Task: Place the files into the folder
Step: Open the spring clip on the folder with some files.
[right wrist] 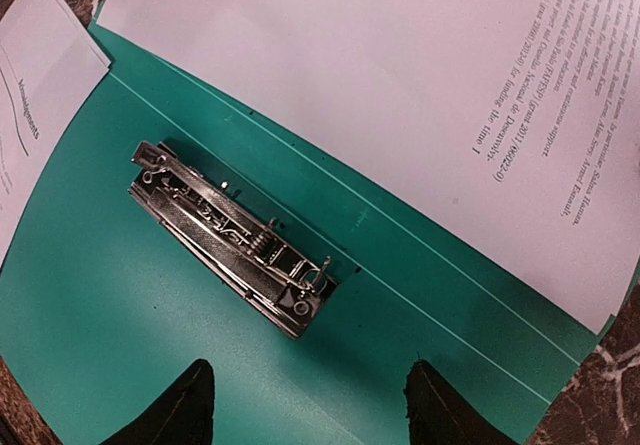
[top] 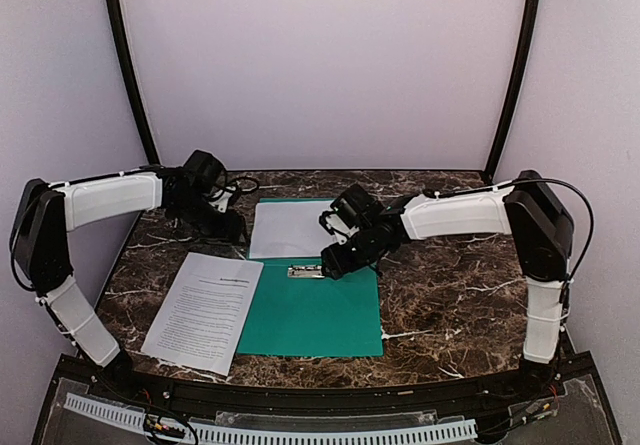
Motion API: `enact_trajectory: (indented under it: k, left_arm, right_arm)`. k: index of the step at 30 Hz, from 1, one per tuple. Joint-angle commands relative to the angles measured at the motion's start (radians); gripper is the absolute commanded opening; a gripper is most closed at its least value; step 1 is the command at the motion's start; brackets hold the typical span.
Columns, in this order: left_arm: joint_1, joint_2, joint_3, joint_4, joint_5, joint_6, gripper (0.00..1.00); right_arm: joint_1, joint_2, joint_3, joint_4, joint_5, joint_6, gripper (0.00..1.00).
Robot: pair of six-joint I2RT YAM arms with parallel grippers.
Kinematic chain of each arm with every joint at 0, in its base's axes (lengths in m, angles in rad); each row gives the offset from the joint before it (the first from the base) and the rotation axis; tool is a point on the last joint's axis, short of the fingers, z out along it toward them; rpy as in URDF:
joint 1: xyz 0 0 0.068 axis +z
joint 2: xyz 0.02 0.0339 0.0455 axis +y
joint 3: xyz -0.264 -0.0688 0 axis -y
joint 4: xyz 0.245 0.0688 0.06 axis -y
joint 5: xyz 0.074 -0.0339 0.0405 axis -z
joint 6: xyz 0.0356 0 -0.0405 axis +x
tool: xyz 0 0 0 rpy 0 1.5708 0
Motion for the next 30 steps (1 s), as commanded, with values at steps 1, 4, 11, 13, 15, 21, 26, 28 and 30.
enact_trajectory:
  k: [1,4,11,13,15,21,26,28,30]
  left_arm:
    - [-0.012,0.069,-0.038,0.344,0.404,-0.15,0.53]
    - [-0.04,0.158,-0.002,0.393,0.425,-0.18,0.46]
    - [-0.082,0.292,0.049,0.451,0.459,-0.232,0.29]
    - [-0.09,0.319,0.058,0.457,0.464,-0.236,0.27]
    - [-0.096,0.339,0.061,0.464,0.477,-0.243,0.26]
    - [-0.106,0.358,0.059,0.452,0.459,-0.245,0.21]
    - [-0.106,0.37,0.066,0.423,0.439,-0.232,0.17]
    - [-0.106,0.372,0.066,0.415,0.437,-0.231,0.17]
    - [-0.107,0.37,0.066,0.405,0.438,-0.228,0.18]
  right_arm:
    - [-0.026,-0.001,-0.029,0.068,-0.095,0.032,0.6]
    - [-0.029,0.01,-0.024,0.076,-0.103,0.028,0.54]
    - [-0.041,0.036,-0.038,0.111,-0.133,0.033,0.46]
    - [-0.043,0.044,-0.047,0.124,-0.142,0.035,0.44]
    - [-0.045,0.053,-0.053,0.131,-0.149,0.038,0.43]
    - [-0.047,0.065,-0.08,0.156,-0.164,0.047,0.42]
    - [-0.047,0.064,-0.095,0.167,-0.171,0.051,0.41]
    - [-0.047,0.066,-0.099,0.17,-0.169,0.052,0.41]
    - [-0.047,0.065,-0.102,0.172,-0.169,0.054,0.4]
